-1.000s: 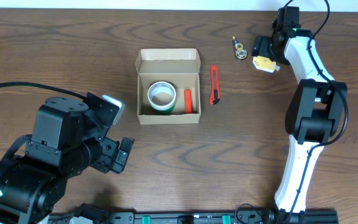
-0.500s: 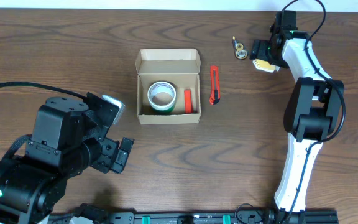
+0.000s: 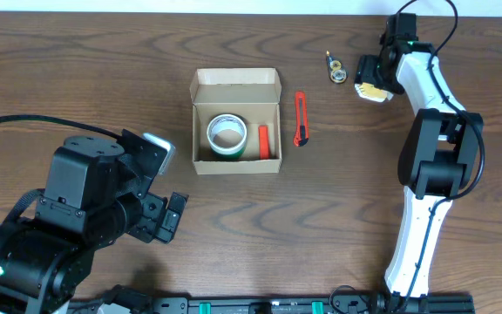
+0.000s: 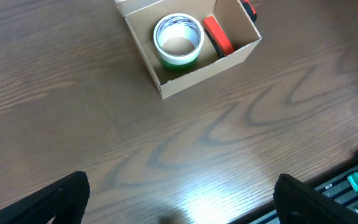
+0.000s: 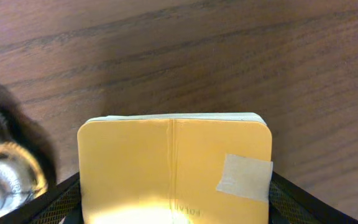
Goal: Pack container
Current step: 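Move the right gripper to the yellow sticky-note pad and grasp it, then carry the sticky-note pad into the box and release it on the tapes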
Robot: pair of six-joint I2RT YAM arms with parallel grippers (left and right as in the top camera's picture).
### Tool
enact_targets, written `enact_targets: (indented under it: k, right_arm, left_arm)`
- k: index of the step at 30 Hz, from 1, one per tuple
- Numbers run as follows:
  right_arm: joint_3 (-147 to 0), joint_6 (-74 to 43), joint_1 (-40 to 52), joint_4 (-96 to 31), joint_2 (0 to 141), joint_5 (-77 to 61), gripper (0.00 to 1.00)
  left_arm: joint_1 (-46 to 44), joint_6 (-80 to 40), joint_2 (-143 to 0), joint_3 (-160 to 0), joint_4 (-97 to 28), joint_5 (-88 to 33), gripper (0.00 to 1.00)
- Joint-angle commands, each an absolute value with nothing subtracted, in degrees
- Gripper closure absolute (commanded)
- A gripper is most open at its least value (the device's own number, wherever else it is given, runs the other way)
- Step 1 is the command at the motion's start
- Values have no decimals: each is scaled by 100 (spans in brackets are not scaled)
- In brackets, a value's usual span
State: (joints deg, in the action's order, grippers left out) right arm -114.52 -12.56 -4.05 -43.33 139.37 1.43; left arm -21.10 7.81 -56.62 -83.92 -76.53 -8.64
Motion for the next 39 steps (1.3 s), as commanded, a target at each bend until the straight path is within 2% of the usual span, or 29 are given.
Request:
enact_targets:
  k: [1, 13, 19, 30, 39]
  right_arm:
    - [-11904, -1258, -366, -4687, 14162, -86, 25]
    - [-15008, -781, -274, -7113, 14077, -1363, 27]
    - [-16197, -390, 167, -8173, 14075, -1785, 27]
    - [-16418, -21, 1553, -8576, 14075, -2029, 26]
    - [-16357, -10, 2504, -8593, 14075, -1461, 27]
  left_arm:
    - [-2091, 880, -5655, -8403, -7669, -880, 5]
    - [-2091, 880, -5655, -8403, -7669, -882, 4]
    - [-2091, 880, -5655, -8403, -7669, -880, 5]
    - [-2091, 880, -5655, -8403, -7669, -880, 5]
    - [-2091, 880, -5655, -8403, -7669, -880, 5]
